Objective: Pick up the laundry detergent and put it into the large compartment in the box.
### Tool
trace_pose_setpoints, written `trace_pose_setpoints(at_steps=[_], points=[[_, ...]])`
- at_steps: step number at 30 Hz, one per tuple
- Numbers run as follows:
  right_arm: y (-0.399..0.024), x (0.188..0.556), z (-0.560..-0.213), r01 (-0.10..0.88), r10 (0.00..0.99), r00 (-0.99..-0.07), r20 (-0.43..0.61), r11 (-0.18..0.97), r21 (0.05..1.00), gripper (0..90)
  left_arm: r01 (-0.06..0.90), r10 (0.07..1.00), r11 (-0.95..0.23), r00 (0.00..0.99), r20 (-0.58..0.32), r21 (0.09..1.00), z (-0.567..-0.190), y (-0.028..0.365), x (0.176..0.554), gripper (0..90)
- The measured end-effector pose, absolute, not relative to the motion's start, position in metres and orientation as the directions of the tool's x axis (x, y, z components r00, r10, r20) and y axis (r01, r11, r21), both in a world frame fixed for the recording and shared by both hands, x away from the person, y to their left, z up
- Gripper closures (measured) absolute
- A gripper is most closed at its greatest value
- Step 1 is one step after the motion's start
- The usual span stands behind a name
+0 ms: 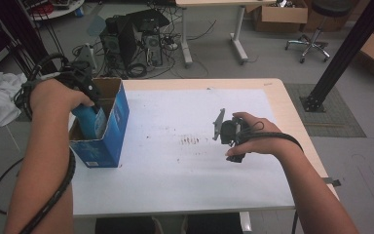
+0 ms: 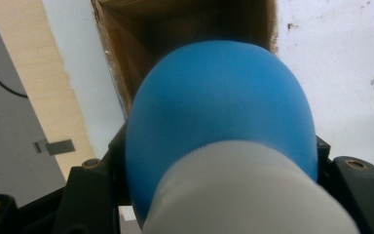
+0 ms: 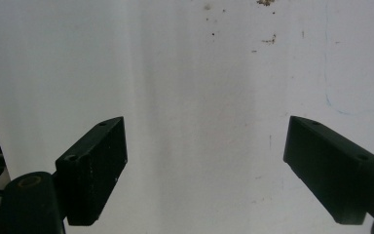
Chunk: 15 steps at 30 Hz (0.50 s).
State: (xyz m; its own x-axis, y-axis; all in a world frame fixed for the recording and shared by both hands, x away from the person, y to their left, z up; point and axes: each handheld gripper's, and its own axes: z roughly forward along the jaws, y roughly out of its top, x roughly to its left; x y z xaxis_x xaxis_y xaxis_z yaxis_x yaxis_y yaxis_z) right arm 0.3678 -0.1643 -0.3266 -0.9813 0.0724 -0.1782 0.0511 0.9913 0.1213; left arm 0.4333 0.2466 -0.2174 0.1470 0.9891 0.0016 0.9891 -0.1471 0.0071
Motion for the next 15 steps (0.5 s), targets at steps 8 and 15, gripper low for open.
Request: trace_pose_setpoints(at_steps=[8,15], points=[[-0.165,0.368,-0.328,0.055,0.077,-0.981,-0.175,0.991,0.126,16.0,0.991,0.991,-0.134,0.134,-0.002,-0.004,-0.243,0.248,0.434,39.8],[-0.163,0.369,-0.330,0.048,0.069,-0.982,-0.175,0.991,0.123,16.0,0.990,0.990,-0.144,0.144,0.000,-0.012,-0.261,0.250,0.434,39.8]])
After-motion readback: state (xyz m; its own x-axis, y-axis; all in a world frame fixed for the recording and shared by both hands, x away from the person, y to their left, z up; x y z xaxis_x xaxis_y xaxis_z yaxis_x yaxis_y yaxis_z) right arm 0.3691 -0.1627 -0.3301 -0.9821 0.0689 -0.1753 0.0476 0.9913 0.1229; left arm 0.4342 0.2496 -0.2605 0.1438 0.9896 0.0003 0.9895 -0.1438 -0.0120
